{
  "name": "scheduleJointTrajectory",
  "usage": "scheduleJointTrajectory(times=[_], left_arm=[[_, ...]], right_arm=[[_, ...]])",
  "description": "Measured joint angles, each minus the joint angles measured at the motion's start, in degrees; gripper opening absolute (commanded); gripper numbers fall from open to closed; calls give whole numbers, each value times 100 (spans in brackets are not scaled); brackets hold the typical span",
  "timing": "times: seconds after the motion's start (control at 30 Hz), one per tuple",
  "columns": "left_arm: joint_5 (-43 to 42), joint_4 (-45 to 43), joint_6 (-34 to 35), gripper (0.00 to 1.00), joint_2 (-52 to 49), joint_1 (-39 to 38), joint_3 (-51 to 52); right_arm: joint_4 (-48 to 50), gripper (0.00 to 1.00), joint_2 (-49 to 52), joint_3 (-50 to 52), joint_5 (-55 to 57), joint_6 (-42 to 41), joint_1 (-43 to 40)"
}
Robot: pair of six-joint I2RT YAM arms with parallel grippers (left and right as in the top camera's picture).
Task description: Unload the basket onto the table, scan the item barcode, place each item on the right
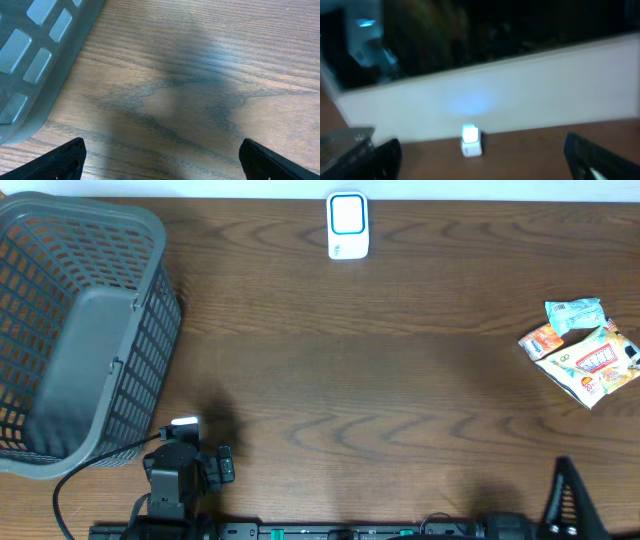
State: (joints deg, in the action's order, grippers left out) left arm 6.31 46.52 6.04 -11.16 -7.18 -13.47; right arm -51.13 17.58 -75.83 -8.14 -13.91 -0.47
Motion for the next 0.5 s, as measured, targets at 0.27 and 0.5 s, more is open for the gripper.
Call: scheduleJointTrajectory(times=[0.27, 0.5], left_arm=[[2, 0, 0, 98, 0, 0, 0], [2, 0, 0, 98, 0, 0, 0]], right_arm=[[2811, 99, -968, 2625, -343, 365, 188], [4752, 99, -1655, 4708, -367, 435, 184]])
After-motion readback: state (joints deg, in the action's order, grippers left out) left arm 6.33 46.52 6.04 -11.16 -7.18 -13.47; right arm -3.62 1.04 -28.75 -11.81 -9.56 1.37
